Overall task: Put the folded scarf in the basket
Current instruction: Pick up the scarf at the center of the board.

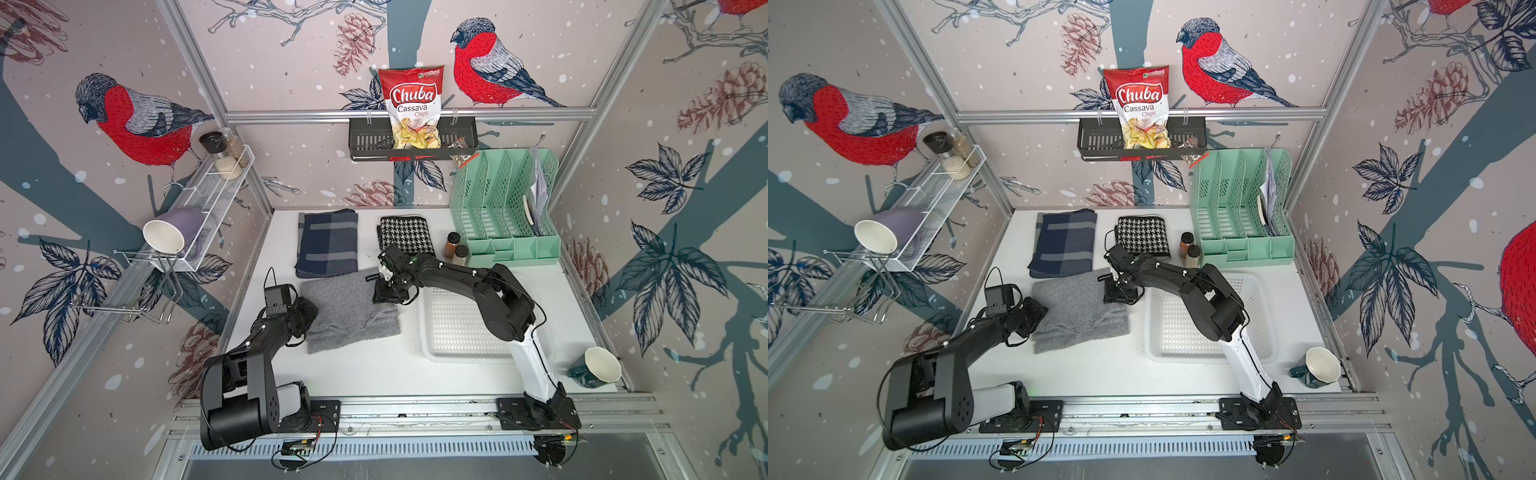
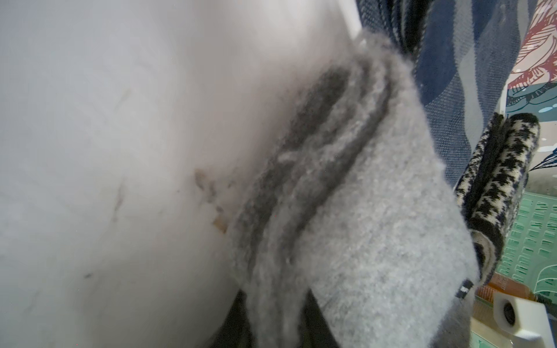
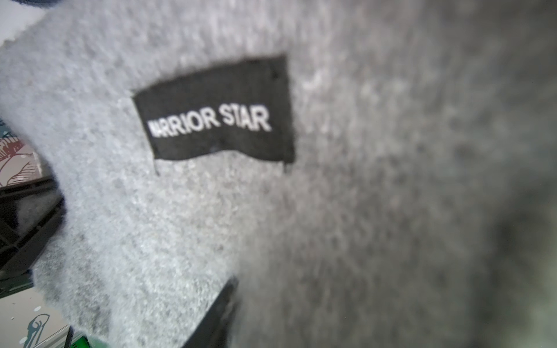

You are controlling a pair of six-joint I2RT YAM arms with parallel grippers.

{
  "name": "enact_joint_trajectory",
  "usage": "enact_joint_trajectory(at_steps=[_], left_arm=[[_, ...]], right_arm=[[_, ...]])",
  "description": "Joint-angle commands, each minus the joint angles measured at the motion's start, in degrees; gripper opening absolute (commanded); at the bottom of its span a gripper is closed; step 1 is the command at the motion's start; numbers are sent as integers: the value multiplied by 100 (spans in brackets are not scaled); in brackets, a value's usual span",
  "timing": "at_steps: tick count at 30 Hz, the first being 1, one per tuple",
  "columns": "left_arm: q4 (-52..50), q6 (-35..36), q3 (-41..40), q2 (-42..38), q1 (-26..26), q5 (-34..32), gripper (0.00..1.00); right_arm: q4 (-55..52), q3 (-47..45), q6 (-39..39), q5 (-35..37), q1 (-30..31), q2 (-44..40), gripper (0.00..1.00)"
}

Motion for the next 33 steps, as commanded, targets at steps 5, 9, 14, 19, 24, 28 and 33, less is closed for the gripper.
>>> enact_joint_trajectory(at_steps=[5, 9, 14, 19, 24, 28, 33], left_arm=[[-491, -88, -47, -154, -23, 212, 0], [-478, -103, -35, -321, -23, 342, 0], [-480, -155, -19, -562, -23, 629, 0], [-794, -173, 135, -911, -23, 667, 0], [-1105, -126, 311, -1062, -23, 754, 0], [-1335, -120, 448, -1213, -23, 684, 0], [-1574, -134, 581, -1320, -40, 748, 0]], right_arm=[[-162, -10, 133, 230, 37, 7, 24], [-210, 52, 172, 309, 82, -30, 13], [-355, 209, 223, 518, 196, -97, 1], [-433, 281, 308, 647, 258, -241, 0], [-560, 350, 366, 806, 316, -459, 0], [-698, 423, 399, 948, 354, -587, 0], [-781, 430, 476, 992, 356, -711, 0]])
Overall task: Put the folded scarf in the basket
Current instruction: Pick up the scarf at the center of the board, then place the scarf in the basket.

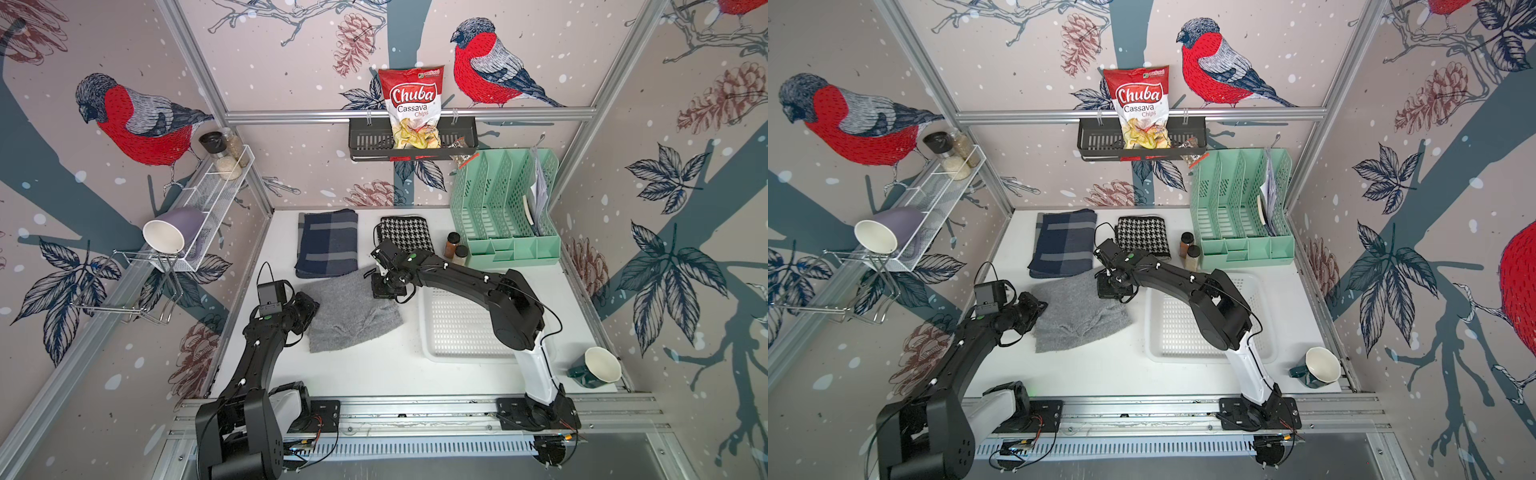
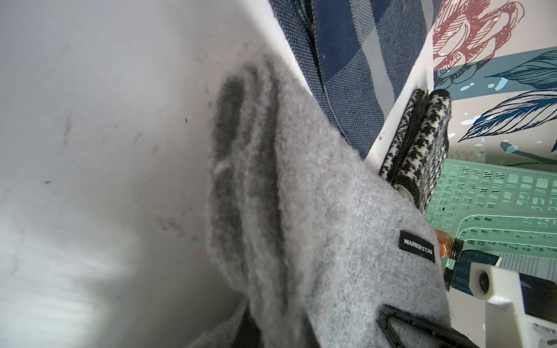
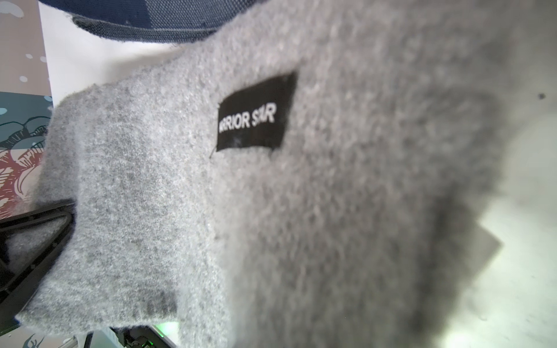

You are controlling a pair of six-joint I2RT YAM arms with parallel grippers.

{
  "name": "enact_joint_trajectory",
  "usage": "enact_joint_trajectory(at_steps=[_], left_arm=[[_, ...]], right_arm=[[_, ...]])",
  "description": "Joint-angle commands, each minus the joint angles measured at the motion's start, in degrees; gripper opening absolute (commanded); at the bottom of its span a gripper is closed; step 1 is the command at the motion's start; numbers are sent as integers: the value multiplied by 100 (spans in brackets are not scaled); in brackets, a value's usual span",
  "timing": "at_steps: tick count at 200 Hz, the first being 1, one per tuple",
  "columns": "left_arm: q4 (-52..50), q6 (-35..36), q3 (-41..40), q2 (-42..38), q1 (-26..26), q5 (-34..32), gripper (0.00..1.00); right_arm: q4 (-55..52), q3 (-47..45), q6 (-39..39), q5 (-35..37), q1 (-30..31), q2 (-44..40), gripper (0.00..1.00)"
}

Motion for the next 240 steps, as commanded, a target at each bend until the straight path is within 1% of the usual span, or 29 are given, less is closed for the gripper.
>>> enact_joint_trajectory(at_steps=[1, 58, 103, 126, 153, 167, 205, 240], left_arm=[[-291, 13, 130, -56, -42, 146, 0], [-860, -152, 509, -385, -222, 87, 0], [-1422, -492, 1010, -738, -522, 49, 0], [-1638, -727, 1273, -885, -809, -47, 0], [-1633, -1135, 1480, -927, -1367, -183, 0], [-1554, -1411, 1578, -936, -1750, -327, 0], [-1396, -2011, 1991, -749, -2958, -919, 0], [-1002, -2553, 2269, -326, -4191, -1493, 0]], right_arm=[[-159, 43, 194, 198, 22, -136, 0], [-413, 139, 339, 454, 85, -481, 0], [-582, -114, 537, 572, 103, -1110, 0], [-698, -275, 591, 672, 103, -1449, 0], [-782, -529, 620, 743, 87, -1777, 0], [-903, -596, 612, 834, 78, -1939, 0], [-1103, -1065, 623, 1041, -35, -2535, 0], [-1426, -1493, 647, 1284, -131, -3147, 0]])
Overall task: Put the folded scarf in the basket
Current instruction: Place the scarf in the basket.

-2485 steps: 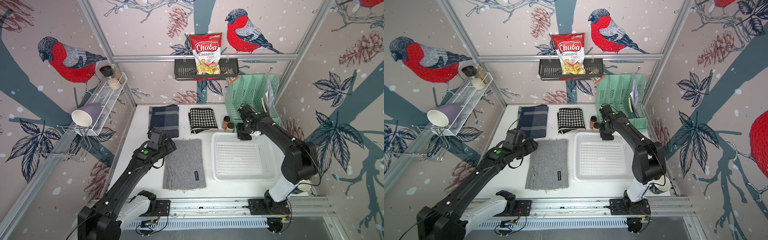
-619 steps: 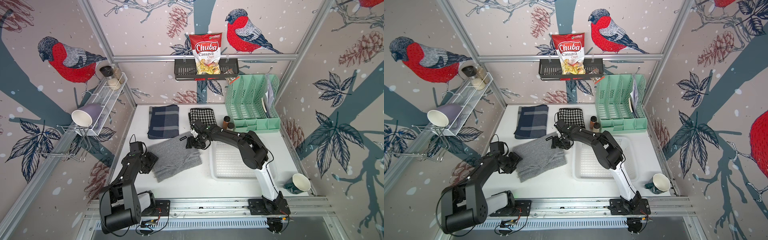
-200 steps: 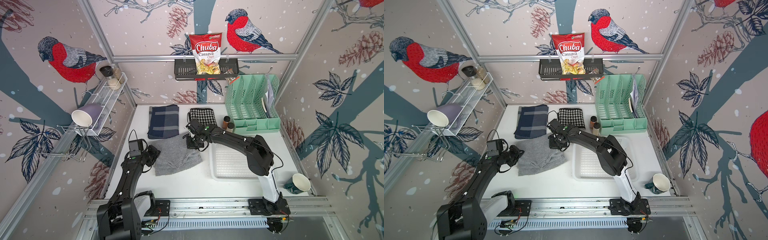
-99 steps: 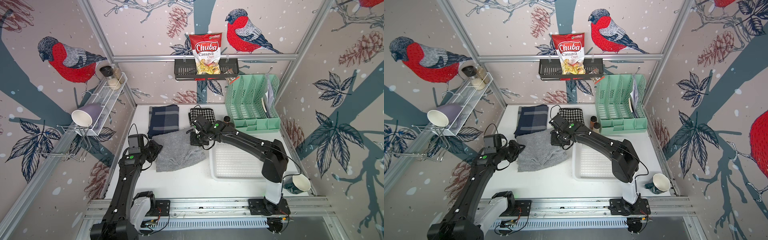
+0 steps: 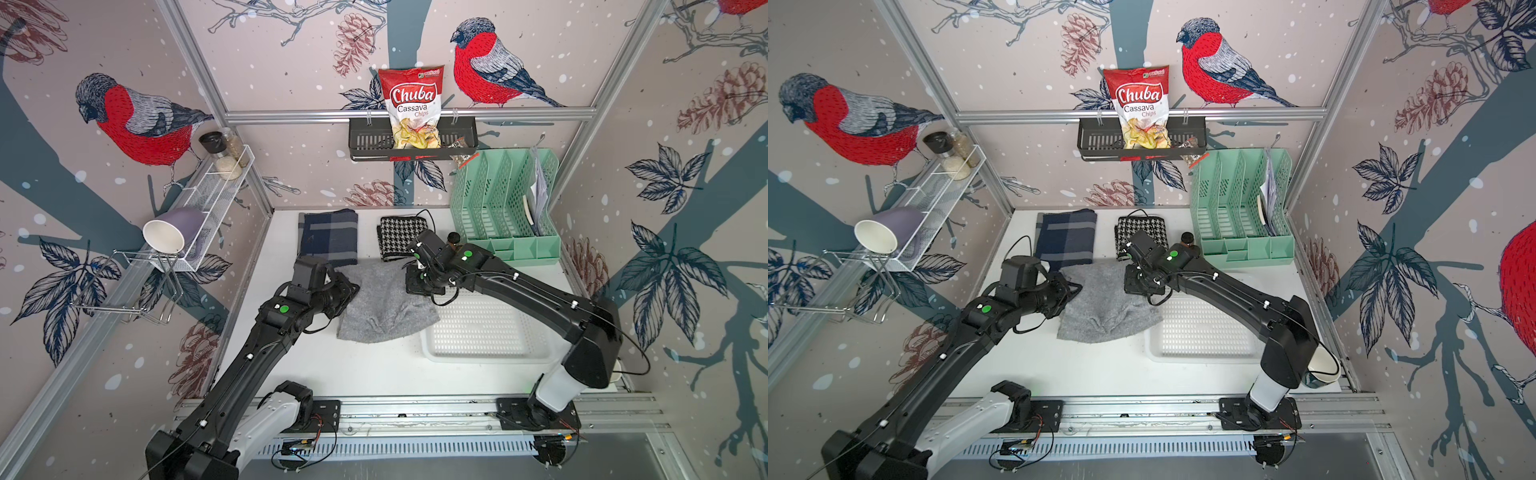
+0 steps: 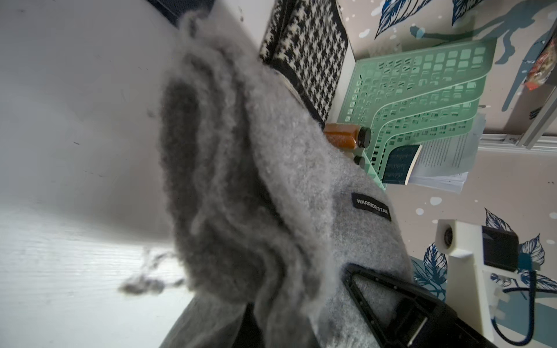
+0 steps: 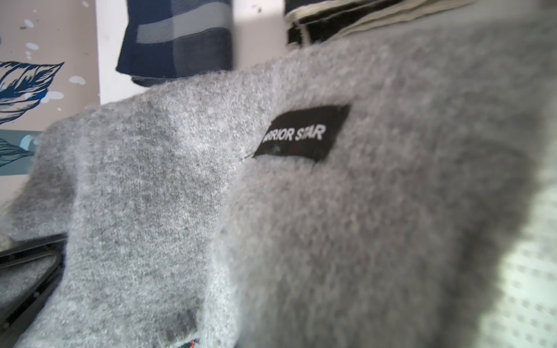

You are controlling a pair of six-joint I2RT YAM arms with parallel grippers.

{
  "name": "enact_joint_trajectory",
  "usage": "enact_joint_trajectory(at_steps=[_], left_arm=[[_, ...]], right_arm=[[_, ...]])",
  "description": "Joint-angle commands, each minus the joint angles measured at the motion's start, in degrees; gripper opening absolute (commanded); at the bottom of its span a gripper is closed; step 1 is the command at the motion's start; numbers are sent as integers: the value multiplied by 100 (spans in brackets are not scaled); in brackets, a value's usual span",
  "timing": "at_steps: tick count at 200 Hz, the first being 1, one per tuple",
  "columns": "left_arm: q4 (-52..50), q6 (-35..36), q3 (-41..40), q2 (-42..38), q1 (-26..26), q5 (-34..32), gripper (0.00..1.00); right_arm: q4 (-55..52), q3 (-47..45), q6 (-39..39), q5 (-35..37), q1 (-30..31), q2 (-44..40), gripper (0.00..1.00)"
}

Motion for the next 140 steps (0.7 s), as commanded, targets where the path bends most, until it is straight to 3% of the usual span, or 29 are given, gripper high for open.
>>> enact_joint_trajectory(at_steps=[1, 47, 140], left_arm=[[439, -558, 210, 263, -725, -533, 0], [896, -947, 726, 1188, -1995, -1134, 0], [1447, -1174, 1702, 2902, -3265, -1265, 0]], right_arm=[[-283, -211, 65, 347, -40, -370, 0], [-746, -834, 87, 697, -440, -1188, 0], [-1306, -2059, -674, 886, -2244, -2707, 0]])
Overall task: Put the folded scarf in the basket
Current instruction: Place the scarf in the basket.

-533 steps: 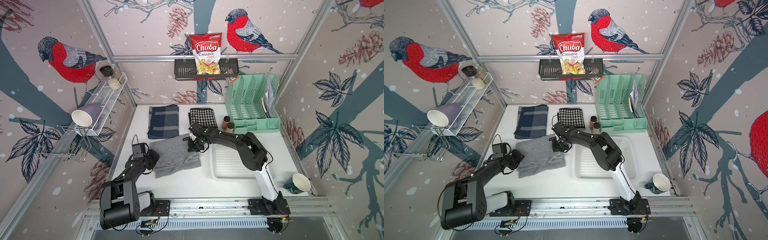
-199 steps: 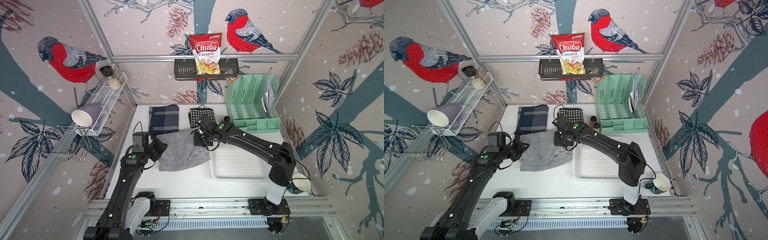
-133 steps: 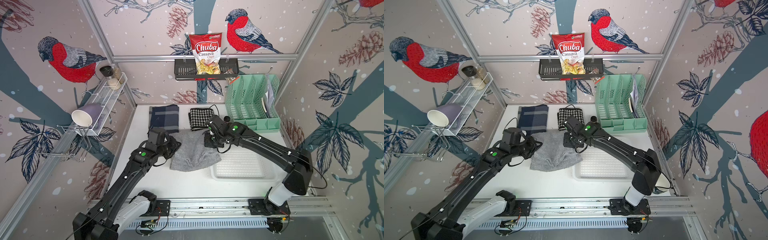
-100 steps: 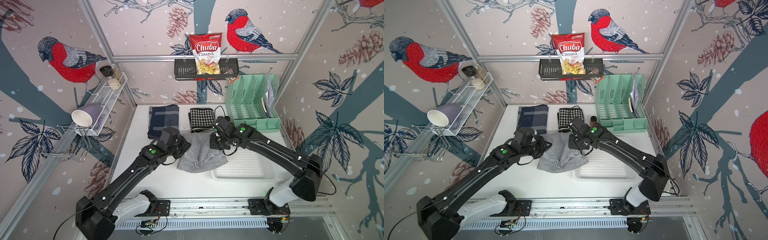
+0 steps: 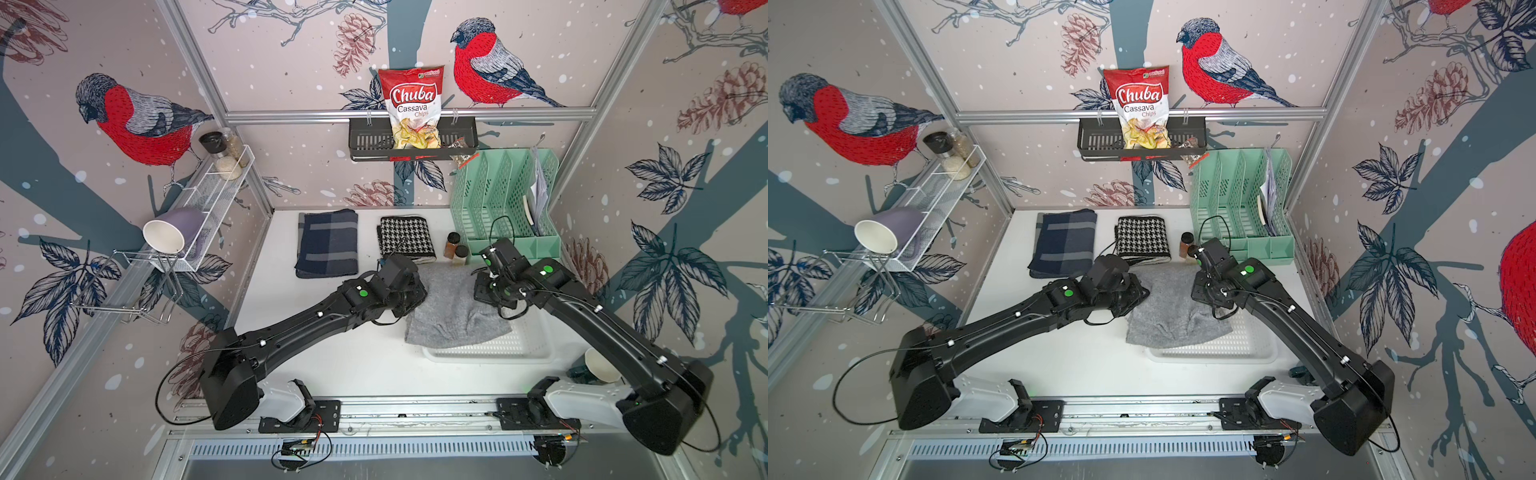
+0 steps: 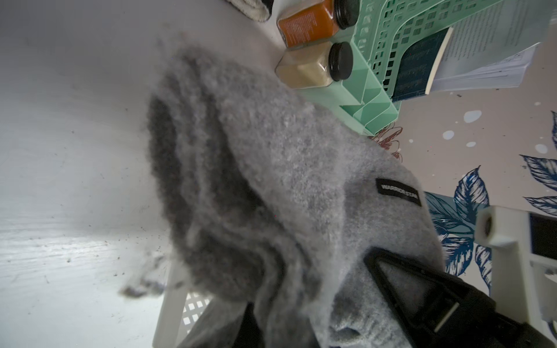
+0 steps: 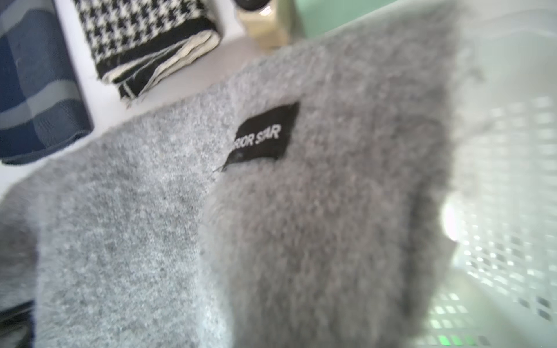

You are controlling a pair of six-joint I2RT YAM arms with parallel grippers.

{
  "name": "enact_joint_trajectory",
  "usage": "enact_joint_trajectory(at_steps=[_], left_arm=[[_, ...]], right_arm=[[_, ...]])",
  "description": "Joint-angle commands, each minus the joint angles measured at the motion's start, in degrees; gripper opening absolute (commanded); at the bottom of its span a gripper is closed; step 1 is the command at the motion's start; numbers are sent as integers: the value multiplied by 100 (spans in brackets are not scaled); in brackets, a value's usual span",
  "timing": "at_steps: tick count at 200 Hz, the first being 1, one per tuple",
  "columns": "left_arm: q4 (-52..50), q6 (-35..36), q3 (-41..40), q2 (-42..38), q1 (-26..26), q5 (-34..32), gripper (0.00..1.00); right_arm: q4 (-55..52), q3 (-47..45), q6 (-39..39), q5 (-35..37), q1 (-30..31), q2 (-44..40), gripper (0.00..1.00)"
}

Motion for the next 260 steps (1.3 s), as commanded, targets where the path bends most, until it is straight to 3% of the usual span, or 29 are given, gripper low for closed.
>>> enact_joint_trajectory(at_steps=[1, 52, 124, 242, 260], left_arm=[[375, -66, 248, 316, -233, -31, 0], [526, -40, 515, 984, -477, 73, 0], [599, 46, 636, 1662, -594, -4, 0], [177, 320, 892, 2395, -594, -411, 0], [169, 321, 893, 2469, -594, -410, 0]], right_arm=[[-123, -177, -354, 208, -399, -220, 0], [2, -668, -520, 261, -960, -378, 0], [727, -1580, -725, 350, -1278, -352, 0], [1251, -1978, -634, 28, -1674, 84, 0], [1225, -1989, -502, 40, -1683, 118, 4]])
